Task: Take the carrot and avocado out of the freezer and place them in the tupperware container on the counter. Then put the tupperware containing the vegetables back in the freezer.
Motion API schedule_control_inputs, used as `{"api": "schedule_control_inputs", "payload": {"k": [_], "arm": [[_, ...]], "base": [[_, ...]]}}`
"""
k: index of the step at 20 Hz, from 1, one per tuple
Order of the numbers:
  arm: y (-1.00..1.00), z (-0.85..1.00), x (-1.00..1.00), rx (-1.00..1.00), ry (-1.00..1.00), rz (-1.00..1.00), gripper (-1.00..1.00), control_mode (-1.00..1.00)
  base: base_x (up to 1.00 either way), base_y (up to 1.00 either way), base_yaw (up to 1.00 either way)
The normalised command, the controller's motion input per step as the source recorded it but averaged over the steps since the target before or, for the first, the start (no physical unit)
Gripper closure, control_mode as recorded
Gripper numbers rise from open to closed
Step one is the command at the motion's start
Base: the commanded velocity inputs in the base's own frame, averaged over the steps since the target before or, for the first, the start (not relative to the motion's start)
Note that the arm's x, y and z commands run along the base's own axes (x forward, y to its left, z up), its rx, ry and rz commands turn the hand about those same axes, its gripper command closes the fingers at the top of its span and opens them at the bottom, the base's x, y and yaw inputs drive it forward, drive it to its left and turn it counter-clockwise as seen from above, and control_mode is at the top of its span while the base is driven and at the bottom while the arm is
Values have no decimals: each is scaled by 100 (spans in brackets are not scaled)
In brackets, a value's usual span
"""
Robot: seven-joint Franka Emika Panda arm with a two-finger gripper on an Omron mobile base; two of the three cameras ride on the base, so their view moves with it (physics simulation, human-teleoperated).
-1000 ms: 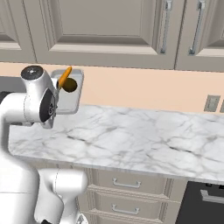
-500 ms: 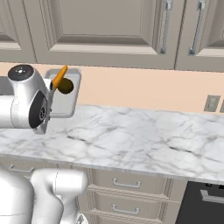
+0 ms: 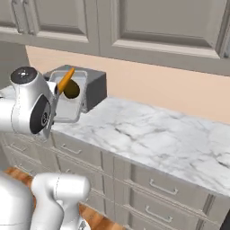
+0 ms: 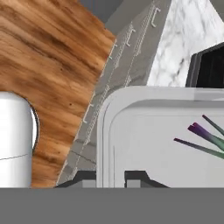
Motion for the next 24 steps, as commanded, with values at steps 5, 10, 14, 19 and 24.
{"api": "schedule_control_inputs", "payload": {"k": [5,10,14,19,24], "arm": [[0,0,0,0,0,0,100,100],[0,0,0,0,0,0,100,100],[0,0,0,0,0,0,100,100],[0,0,0,0,0,0,100,100],[0,0,0,0,0,0,100,100]], "base": [[-44,23,100],[-45,20,100],[-59,41,93],[-6,21,8],[65,99,14]]}}
